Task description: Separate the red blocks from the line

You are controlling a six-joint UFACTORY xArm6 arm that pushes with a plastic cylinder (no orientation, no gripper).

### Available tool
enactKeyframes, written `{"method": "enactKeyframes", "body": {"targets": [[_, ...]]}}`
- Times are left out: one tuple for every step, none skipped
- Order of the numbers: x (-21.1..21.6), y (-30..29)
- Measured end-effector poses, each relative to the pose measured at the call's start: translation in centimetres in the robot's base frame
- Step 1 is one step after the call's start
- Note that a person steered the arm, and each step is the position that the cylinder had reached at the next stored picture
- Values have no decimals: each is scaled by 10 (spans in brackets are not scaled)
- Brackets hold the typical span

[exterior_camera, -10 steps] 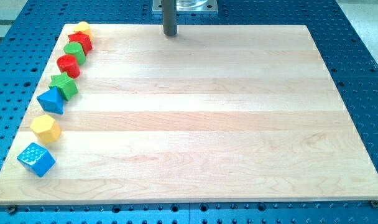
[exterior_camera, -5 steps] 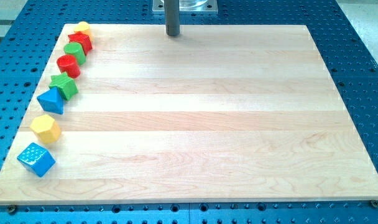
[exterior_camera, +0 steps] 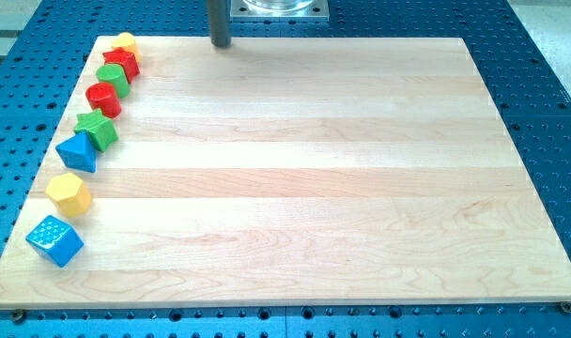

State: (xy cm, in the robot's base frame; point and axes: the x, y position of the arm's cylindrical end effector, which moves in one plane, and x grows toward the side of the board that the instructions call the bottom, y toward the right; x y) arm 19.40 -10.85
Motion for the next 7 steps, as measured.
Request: {"method": "enactKeyframes", "body": {"targets": [[48,-1],[76,-8],[76,-34],[40,-50],[-3,-51],[-3,-52],[-3,-64]]}}
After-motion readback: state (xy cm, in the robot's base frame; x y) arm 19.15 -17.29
